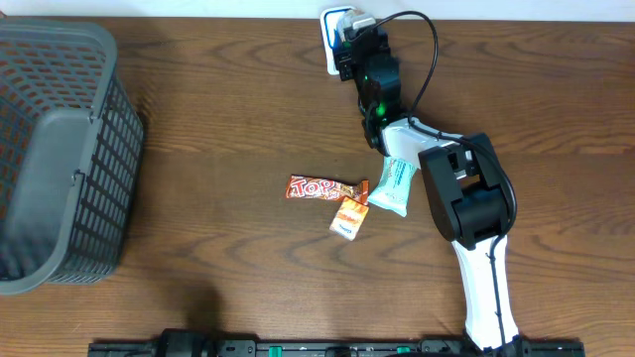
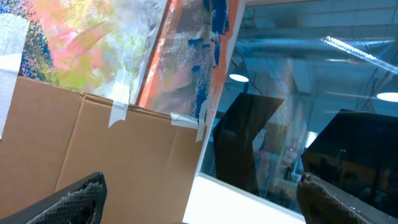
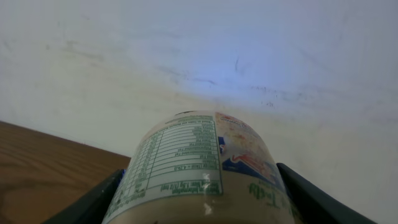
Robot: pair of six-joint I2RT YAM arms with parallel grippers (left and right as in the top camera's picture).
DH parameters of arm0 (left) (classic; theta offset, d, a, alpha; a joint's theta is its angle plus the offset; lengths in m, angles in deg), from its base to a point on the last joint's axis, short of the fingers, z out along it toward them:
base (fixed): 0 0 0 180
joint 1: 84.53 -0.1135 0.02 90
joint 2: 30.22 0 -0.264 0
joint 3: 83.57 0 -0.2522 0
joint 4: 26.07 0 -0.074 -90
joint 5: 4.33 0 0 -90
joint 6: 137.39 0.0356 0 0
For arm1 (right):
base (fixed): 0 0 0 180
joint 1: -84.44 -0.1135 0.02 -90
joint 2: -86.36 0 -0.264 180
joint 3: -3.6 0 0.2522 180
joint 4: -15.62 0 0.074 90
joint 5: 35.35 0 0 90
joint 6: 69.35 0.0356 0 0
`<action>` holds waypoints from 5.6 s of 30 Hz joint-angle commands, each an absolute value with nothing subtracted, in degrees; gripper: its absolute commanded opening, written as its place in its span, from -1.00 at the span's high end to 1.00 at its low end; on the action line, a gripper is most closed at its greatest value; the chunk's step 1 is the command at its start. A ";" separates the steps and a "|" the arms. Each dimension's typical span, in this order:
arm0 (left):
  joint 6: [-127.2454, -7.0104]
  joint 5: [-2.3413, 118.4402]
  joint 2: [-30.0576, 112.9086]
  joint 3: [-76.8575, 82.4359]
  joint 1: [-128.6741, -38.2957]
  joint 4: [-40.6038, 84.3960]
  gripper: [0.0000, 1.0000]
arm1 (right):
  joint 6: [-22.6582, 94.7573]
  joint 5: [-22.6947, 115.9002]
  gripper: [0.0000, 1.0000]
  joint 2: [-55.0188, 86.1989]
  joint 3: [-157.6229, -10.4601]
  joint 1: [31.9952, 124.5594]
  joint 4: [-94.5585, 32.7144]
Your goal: Scan the item barcode
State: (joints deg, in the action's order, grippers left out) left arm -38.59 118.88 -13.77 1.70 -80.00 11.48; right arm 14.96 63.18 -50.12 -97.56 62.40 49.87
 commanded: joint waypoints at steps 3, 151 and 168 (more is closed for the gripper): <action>-38.90 119.38 -14.12 1.81 -80.28 11.26 -0.96 | 14.70 62.66 0.04 -49.88 -99.26 61.61 49.26; -38.90 119.38 -14.12 1.81 -80.28 11.26 -0.96 | 33.93 23.82 -0.99 -7.57 -102.57 119.88 -53.40; -38.90 119.38 -14.10 1.81 -80.28 11.26 -0.96 | 44.60 40.49 -0.99 -15.24 -83.00 75.71 -46.08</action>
State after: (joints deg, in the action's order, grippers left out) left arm -38.59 118.88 -13.77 1.72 -80.00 11.48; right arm 39.98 31.25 -13.82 -83.07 83.12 -46.60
